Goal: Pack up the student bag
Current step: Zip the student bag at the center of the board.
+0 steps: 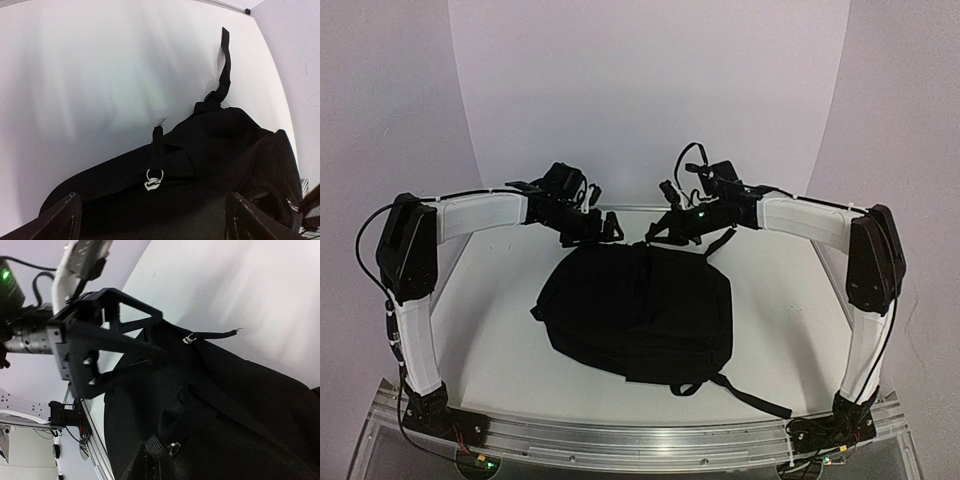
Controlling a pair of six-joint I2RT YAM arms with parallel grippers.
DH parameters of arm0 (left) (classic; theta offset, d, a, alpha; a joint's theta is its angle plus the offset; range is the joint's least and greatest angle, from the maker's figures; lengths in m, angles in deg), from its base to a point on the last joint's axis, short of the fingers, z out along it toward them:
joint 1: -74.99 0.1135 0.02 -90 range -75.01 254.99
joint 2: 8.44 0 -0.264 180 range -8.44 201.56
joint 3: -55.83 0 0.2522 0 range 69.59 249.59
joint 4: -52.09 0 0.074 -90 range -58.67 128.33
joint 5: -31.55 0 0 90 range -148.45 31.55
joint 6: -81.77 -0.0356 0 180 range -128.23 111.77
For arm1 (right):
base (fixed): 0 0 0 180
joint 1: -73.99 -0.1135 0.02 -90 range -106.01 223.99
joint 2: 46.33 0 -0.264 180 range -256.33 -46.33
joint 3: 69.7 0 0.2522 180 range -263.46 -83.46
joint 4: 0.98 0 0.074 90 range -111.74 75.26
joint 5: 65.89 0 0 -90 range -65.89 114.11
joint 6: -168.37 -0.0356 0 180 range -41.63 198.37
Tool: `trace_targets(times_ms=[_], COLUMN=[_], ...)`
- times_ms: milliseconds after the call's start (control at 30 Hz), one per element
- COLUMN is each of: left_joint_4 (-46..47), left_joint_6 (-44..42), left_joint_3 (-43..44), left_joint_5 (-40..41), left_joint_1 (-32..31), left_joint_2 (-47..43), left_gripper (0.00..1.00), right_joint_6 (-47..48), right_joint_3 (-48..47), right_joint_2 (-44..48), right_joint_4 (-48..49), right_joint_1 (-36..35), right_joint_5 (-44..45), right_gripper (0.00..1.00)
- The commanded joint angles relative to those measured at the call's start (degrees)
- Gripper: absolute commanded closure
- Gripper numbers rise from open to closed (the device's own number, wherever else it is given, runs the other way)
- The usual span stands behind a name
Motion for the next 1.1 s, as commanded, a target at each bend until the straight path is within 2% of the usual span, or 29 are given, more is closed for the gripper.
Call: trace_targets(times_ms=[0,100,233,367,500,700,867,1067], left_joint_4=[-2.6,-2.5,4.2,6.3,6.0,3.0,3.6,4.3], left_joint_6=[-4.0,-5.2,-8.2,-8.3,-7.6,-7.0,-6.4,-5.7], left_joint_3=[4.7,4.3,-2.0,-2.9,0.9,9.1,10.8,9.0], left_joint_5=[0.3,0.3,-5.8,-10.6,-16.4,-21.7,-27.1,-29.3], left_joint_1=[-0.1,0.1,0.2,0.3,0.3,0.3,0.2,0.2], left_joint_2=[3.4,3.3,-2.7,-6.1,-3.6,4.7,8.3,8.8], left_gripper=[0.00,0.00,0.02,0.09,0.16,0.19,0.28,0.41], right_joint_6=[2.7,3.6,4.6,7.0,8.2,9.0,9.2,9.4], right_joint_3=[0.9,1.8,3.0,4.9,6.3,6.7,6.6,6.2], right_joint_2=[4.6,4.8,4.3,4.3,4.1,4.5,4.4,4.2], right_joint_4=[2.3,2.1,2.0,1.9,1.9,1.9,1.9,1.9], right_joint_1=[-1.2,-1.2,-1.3,-1.5,-1.8,-2.0,-2.0,-2.0], right_joint_5=[-2.6,-2.0,-1.0,1.0,1.8,2.9,3.5,3.7], right_gripper=[1.00,1.00,1.00,1.00,1.00,1.00,1.00,1.00])
